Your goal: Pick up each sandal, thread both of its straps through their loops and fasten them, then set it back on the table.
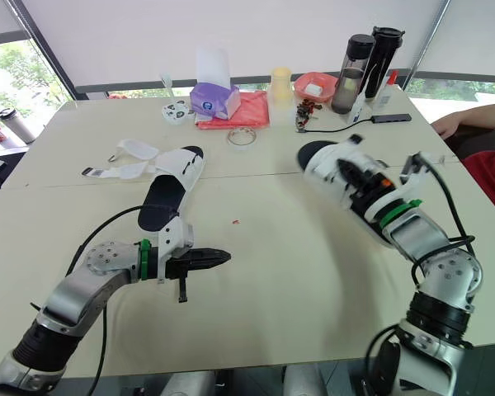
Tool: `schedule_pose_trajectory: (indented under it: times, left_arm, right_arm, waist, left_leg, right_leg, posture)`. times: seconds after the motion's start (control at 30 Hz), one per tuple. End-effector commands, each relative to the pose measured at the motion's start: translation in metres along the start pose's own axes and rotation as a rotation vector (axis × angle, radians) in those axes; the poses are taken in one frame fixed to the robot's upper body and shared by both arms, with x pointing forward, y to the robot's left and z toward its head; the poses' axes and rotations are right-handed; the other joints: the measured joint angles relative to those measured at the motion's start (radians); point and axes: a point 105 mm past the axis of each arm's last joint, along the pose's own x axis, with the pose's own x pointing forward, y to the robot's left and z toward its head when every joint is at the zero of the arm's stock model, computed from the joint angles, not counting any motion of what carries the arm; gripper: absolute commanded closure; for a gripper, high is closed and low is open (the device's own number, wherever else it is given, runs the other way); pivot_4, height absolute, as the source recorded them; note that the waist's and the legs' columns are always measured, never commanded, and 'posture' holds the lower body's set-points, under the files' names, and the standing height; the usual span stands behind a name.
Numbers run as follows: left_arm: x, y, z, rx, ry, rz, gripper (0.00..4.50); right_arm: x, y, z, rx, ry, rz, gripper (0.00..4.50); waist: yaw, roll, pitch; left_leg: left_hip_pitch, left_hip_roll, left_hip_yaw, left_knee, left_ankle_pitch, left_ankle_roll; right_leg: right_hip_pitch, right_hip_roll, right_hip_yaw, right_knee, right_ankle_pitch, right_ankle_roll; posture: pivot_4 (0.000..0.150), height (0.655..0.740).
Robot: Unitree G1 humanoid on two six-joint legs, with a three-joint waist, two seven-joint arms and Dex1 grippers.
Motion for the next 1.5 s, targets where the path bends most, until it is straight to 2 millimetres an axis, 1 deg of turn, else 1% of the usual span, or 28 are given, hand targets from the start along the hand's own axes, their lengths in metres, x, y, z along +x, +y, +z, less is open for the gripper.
schedule_pose_trajectory:
  times: [0.03, 0.1, 0.17, 0.23, 0.3, 0.43, 0.5, 0.53, 0.57, 0.6, 0.7, 0.73, 0.83, 0.9, 1.0, 1.03, 1.1, 1.13, 1.17, 1.27, 1.33, 1.4, 1.47, 1.5]
  left_arm:
    - [0.004, 0.004, 0.013, 0.035, -0.047, 0.013, 4.50]
    - [0.005, 0.006, 0.014, 0.035, -0.055, 0.020, 4.50]
    - [0.007, 0.008, 0.014, 0.037, -0.061, 0.028, 4.50]
    - [0.009, 0.009, 0.011, 0.036, -0.063, 0.032, 4.50]
    - [0.008, 0.006, 0.008, 0.033, -0.060, 0.028, 4.50]
    - [0.006, 0.006, 0.006, 0.033, -0.056, 0.036, 4.50]
    - [0.006, 0.006, 0.006, 0.035, -0.052, 0.042, 4.50]
    - [0.006, 0.006, 0.005, 0.035, -0.052, 0.044, 4.50]
    - [0.006, 0.005, 0.005, 0.034, -0.051, 0.043, 4.50]
    - [0.006, 0.005, 0.005, 0.033, -0.051, 0.043, 4.50]
    - [0.005, 0.004, 0.006, 0.030, -0.052, 0.048, 4.50]
    - [0.005, 0.005, 0.007, 0.025, -0.055, 0.056, 4.50]
    - [0.001, 0.010, 0.009, 0.008, -0.066, 0.088, 4.50]
    - [-0.001, 0.012, 0.011, -0.006, -0.074, 0.113, 4.50]
    - [-0.005, 0.017, 0.015, -0.037, -0.096, 0.158, 4.50]
    - [-0.006, 0.020, 0.016, -0.052, -0.109, 0.186, 4.50]
    - [-0.009, 0.031, 0.019, -0.057, -0.124, 0.265, 4.50]
    - [-0.011, 0.037, 0.019, -0.051, -0.122, 0.311, 4.50]
    - [-0.013, 0.042, 0.019, -0.048, -0.120, 0.349, 4.50]
    - [-0.017, 0.049, 0.020, -0.052, -0.120, 0.402, 4.50]
    - [-0.029, 0.062, 0.027, -0.078, -0.153, 0.476, 4.50]
    - [-0.043, 0.073, 0.031, -0.084, -0.175, 0.551, 4.50]
    - [-0.053, 0.079, 0.028, -0.036, -0.144, 0.574, 3.96]
    - [-0.057, 0.084, 0.027, -0.002, -0.125, 0.587, 3.60]
  right_arm:
    - [0.000, -0.017, 0.031, 0.055, -0.203, -0.169, 4.45]
    - [0.000, -0.030, 0.036, 0.097, -0.261, -0.263, 4.45]
    - [-0.001, -0.047, 0.043, 0.158, -0.342, -0.373, 4.45]
    - [0.000, -0.061, 0.045, 0.224, -0.399, -0.445, 4.45]
    - [0.005, -0.069, 0.039, 0.267, -0.404, -0.473, 4.45]
    - [0.006, -0.079, 0.027, 0.271, -0.371, -0.512, 2.66]
    - [0.005, -0.081, 0.024, 0.259, -0.360, -0.509, 1.50]
    - [0.004, -0.081, 0.023, 0.255, -0.357, -0.504, 1.11]
    - [0.004, -0.080, 0.023, 0.257, -0.353, -0.490, 0.53]
    - [0.003, -0.080, 0.022, 0.251, -0.349, -0.488, 0.05]
    - [-0.002, -0.078, 0.022, 0.213, -0.336, -0.485, 0.05]
    - [-0.004, -0.075, 0.022, 0.192, -0.327, -0.475, 0.05]
    - [-0.017, -0.058, 0.018, 0.072, -0.275, -0.421, 0.05]
    - [-0.029, -0.045, 0.010, -0.057, -0.204, -0.370, 0.05]
    - [-0.046, -0.019, -0.007, -0.114, -0.088, -0.226, 0.05]
    - [-0.053, -0.006, -0.017, -0.096, -0.027, -0.143, 0.05]
    - [-0.069, 0.020, -0.034, -0.126, 0.109, 0.025, 0.05]
    - [-0.077, 0.028, -0.043, -0.152, 0.176, 0.077, 0.05]
    - [-0.084, 0.032, -0.051, -0.168, 0.236, 0.108, 0.05]
    - [-0.096, 0.038, -0.062, -0.183, 0.326, 0.151, 0.05]
    - [-0.108, 0.051, -0.076, -0.235, 0.449, 0.245, 0.05]
    - [-0.112, 0.064, -0.085, -0.279, 0.535, 0.333, 0.05]
    - [-0.107, 0.075, -0.092, -0.323, 0.574, 0.400, 0.00]
    - [-0.103, 0.080, -0.095, -0.360, 0.585, 0.428, 0.00]
  waist:
    - [-0.001, 0.000, 0.000]
    - [-0.004, 0.000, 0.000]
    - [-0.009, 0.002, 0.001]
    - [-0.016, 0.002, 0.001]
    - [-0.025, 0.002, 0.001]
    - [-0.034, 0.003, 0.001]
    - [-0.033, 0.003, 0.001]
    - [-0.033, 0.003, 0.001]
    - [-0.032, 0.003, 0.001]
    - [-0.032, 0.003, 0.001]
    - [-0.029, 0.003, 0.001]
    - [-0.027, 0.003, 0.001]
    - [-0.026, 0.003, 0.001]
    - [-0.026, 0.004, 0.001]
    - [-0.025, 0.004, 0.001]
    - [-0.025, 0.004, 0.001]
    - [-0.025, 0.004, 0.001]
    - [-0.024, 0.004, 0.001]
    - [-0.024, 0.003, 0.001]
    - [-0.024, 0.002, 0.001]
    - [-0.021, 0.001, 0.001]
    - [-0.022, 0.000, 0.002]
    - [-0.025, -0.002, 0.001]
    - [-0.024, -0.002, 0.001]
  left_leg:
    - [0.000, 0.000, 0.000, 0.000, 0.000, 0.000]
    - [0.000, -0.001, 0.001, 0.000, 0.001, -0.001]
    - [0.000, -0.001, 0.001, 0.000, 0.002, -0.002]
    - [0.001, -0.001, 0.002, 0.000, 0.003, -0.003]
    - [0.002, -0.001, 0.002, 0.000, 0.003, -0.004]
    - [0.006, 0.001, 0.003, -0.001, 0.004, -0.004]
    - [0.007, 0.001, 0.003, -0.001, 0.004, -0.004]
    - [0.008, 0.002, 0.003, -0.001, 0.004, -0.004]
    - [0.009, 0.002, 0.003, -0.001, 0.004, -0.004]
    - [0.010, 0.002, 0.003, -0.001, 0.004, -0.004]
    - [0.015, 0.002, 0.002, -0.001, 0.004, -0.003]
    - [0.015, 0.002, 0.002, -0.001, 0.004, -0.003]
    - [0.015, 0.002, 0.001, -0.001, 0.004, -0.003]
    - [0.014, 0.002, 0.001, -0.001, 0.004, -0.003]
    - [0.014, 0.003, 0.001, -0.001, 0.003, -0.003]
    - [0.014, 0.003, 0.000, -0.001, 0.003, -0.003]
    - [0.014, 0.005, 0.000, -0.001, 0.003, -0.003]
    - [0.015, 0.005, 0.000, -0.001, 0.003, -0.003]
    - [0.015, 0.005, 0.000, 0.000, 0.003, -0.003]
    - [0.015, 0.006, 0.001, 0.001, 0.003, -0.003]
    - [0.015, 0.006, 0.001, 0.001, 0.003, -0.003]
    - [0.015, 0.006, 0.001, 0.001, 0.003, -0.003]
    - [0.015, 0.006, 0.001, 0.001, 0.003, -0.003]
    - [0.016, 0.007, 0.001, 0.001, 0.003, -0.003]
  right_leg:
    - [0.000, 0.000, 0.000, 0.001, 0.000, 0.000]
    - [-0.002, 0.000, 0.001, 0.005, 0.000, 0.000]
    - [-0.003, 0.000, 0.001, 0.008, 0.000, 0.000]
    - [-0.003, 0.001, 0.001, 0.010, 0.000, 0.000]
    - [-0.002, 0.002, 0.001, 0.011, 0.000, 0.000]
    - [-0.001, 0.004, 0.003, 0.012, 0.000, -0.001]
    - [0.000, 0.005, 0.004, 0.013, 0.000, -0.001]
    - [0.001, 0.005, 0.004, 0.013, 0.000, -0.001]
    - [0.001, 0.006, 0.004, 0.013, 0.000, -0.001]
    - [0.003, 0.006, 0.004, 0.013, 0.000, -0.001]
    - [0.007, 0.006, 0.005, 0.013, 0.000, -0.002]
    - [0.007, 0.006, 0.005, 0.013, 0.000, -0.002]
    - [0.007, 0.006, 0.005, 0.013, 0.000, -0.002]
    - [0.007, 0.006, 0.005, 0.013, 0.000, -0.002]
    - [0.006, 0.006, 0.005, 0.013, 0.000, -0.002]
    - [0.007, 0.006, 0.005, 0.013, 0.000, -0.003]
    - [0.007, 0.005, 0.006, 0.012, -0.002, -0.005]
    - [0.008, 0.005, 0.006, 0.012, -0.002, -0.005]
    - [0.008, 0.005, 0.005, 0.011, -0.002, -0.006]
    - [0.010, 0.006, 0.005, 0.010, -0.002, -0.006]
    - [0.010, 0.006, 0.005, 0.009, -0.002, -0.007]
    - [0.010, 0.006, 0.005, 0.009, -0.002, -0.007]
    - [0.010, 0.006, 0.005, 0.009, -0.002, -0.007]
    - [0.010, 0.007, 0.005, 0.009, -0.002, -0.007]
  posture:
    - [0.150, 0.7400]
    - [0.150, 0.7400]
    - [0.150, 0.7400]
    - [0.150, 0.7400]
    - [0.150, 0.7400]
    - [0.150, 0.7400]
    - [0.150, 0.7400]
    - [0.150, 0.7400]
    - [0.150, 0.7400]
    - [0.150, 0.7400]
    - [0.150, 0.7400]
    - [0.150, 0.7400]
    - [0.150, 0.7400]
    - [0.150, 0.7400]
    - [0.150, 0.7400]
    - [0.150, 0.7400]
    - [0.150, 0.7400]
    - [0.150, 0.7400]
    - [0.150, 0.7400]
    - [0.150, 0.7400]
    - [0.150, 0.7400]
    - [0.150, 0.7400]
    - [0.150, 0.7400]
    - [0.150, 0.7400]
